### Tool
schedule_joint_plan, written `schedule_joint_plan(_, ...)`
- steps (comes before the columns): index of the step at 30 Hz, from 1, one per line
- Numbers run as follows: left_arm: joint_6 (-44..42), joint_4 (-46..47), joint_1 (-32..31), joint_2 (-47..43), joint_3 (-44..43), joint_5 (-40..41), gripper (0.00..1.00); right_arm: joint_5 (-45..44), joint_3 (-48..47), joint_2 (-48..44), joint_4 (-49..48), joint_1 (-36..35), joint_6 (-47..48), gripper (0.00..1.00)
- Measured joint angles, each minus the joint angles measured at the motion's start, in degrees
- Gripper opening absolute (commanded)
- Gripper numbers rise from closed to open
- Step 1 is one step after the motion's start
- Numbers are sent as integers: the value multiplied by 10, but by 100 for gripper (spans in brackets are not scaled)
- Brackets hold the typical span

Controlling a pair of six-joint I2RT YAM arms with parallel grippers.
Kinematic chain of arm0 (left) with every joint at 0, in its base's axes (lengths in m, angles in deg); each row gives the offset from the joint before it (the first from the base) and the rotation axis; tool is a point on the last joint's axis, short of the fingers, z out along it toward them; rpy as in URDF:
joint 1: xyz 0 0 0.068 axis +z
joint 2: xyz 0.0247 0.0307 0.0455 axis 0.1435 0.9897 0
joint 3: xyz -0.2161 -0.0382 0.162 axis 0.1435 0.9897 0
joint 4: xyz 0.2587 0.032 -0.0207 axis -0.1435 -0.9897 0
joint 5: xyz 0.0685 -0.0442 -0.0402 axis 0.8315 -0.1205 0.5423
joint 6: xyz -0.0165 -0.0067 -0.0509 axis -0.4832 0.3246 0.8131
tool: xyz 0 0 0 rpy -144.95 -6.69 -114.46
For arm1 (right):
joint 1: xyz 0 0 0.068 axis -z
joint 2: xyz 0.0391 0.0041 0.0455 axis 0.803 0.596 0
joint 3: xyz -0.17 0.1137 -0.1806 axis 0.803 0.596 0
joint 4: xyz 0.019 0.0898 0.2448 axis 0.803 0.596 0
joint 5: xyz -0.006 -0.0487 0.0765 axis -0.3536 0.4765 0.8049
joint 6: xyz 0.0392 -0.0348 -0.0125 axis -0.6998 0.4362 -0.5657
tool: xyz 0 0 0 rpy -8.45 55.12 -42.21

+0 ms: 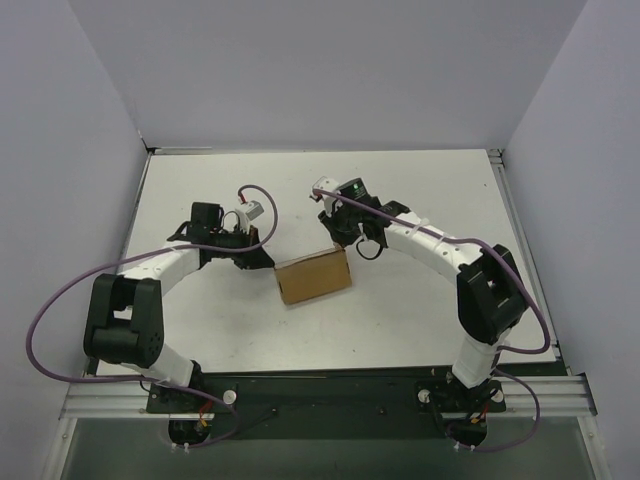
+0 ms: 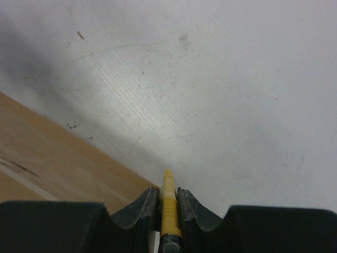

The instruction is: Unpack the express box

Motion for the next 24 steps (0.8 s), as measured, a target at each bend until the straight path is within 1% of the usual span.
schedule_joint_plan(8,-14,-4,-10,-4,4,-16,0,19,0,0,-8,-38,0,0)
schedule_joint_plan(16,-15,-7,-10,-4,4,-26,1,13,2,0,-11,-34,1,0)
schedule_joint_plan(18,-16,-9,-10,-4,3,-31,6,8,3,-2,-12,-33,1,0)
schedule_joint_plan(19,-16,-11,-10,-4,0,-33,12,3,3,-4,-13,-31,0,0)
schedule_joint_plan(21,-19,-20,-11,-3,-15,-40,15,-7,4,-10,-13,-26,-3,0)
schedule_joint_plan(22,-19,-24,-13,-3,-30,-43,19,-12,4,-15,-13,-24,-6,0)
schedule_joint_plan(24,-24,-27,-19,-2,-61,-48,21,-23,5,-33,-12,-14,-16,0)
